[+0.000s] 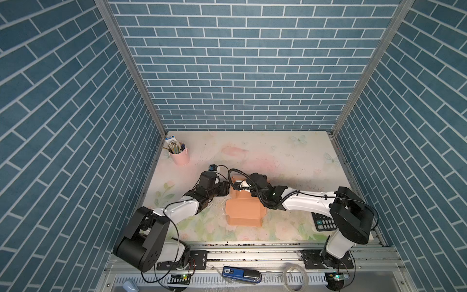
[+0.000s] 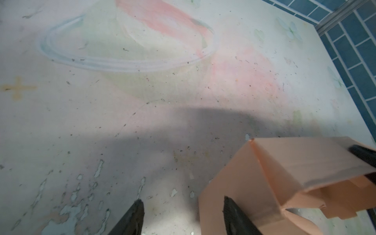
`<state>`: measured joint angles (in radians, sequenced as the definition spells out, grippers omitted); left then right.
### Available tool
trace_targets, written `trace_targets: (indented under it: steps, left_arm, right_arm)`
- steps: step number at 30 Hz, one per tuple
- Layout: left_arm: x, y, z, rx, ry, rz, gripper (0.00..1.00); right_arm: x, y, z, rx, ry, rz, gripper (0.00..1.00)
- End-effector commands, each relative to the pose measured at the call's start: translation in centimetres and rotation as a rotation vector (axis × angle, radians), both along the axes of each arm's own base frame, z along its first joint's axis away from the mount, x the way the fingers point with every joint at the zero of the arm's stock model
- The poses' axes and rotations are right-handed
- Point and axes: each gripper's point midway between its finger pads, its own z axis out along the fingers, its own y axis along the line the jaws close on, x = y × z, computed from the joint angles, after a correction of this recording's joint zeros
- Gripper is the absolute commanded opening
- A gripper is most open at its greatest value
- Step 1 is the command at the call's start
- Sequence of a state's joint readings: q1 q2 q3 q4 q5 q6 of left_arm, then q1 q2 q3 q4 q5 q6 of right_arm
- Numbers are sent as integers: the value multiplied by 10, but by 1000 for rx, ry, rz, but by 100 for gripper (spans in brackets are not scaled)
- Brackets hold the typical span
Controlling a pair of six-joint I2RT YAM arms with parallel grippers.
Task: Assemble paper box
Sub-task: First fold the bottom flaps of a flat cardboard box at the center of the table.
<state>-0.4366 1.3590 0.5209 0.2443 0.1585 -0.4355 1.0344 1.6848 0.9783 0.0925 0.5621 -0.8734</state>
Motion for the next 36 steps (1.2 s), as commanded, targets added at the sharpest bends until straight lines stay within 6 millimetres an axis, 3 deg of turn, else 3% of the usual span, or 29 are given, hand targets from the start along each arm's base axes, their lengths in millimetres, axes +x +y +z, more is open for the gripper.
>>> trace_targets:
  steps: [1, 19, 29, 36]
  left_arm:
    - [-4, -10, -1, -12, -32, -61, 64]
    - [-15, -34, 13, -92, -139, -208, 64]
    - [-24, -35, 12, -107, -167, -238, 64]
    - [-19, -37, 10, -99, -165, -237, 64]
  right_arm:
    - [-1, 1, 5, -7, -28, 15, 0]
    - [-4, 3, 14, 53, -12, 22, 0]
    - [-4, 3, 12, 58, -12, 23, 0]
    - [-5, 2, 15, 66, -15, 24, 0]
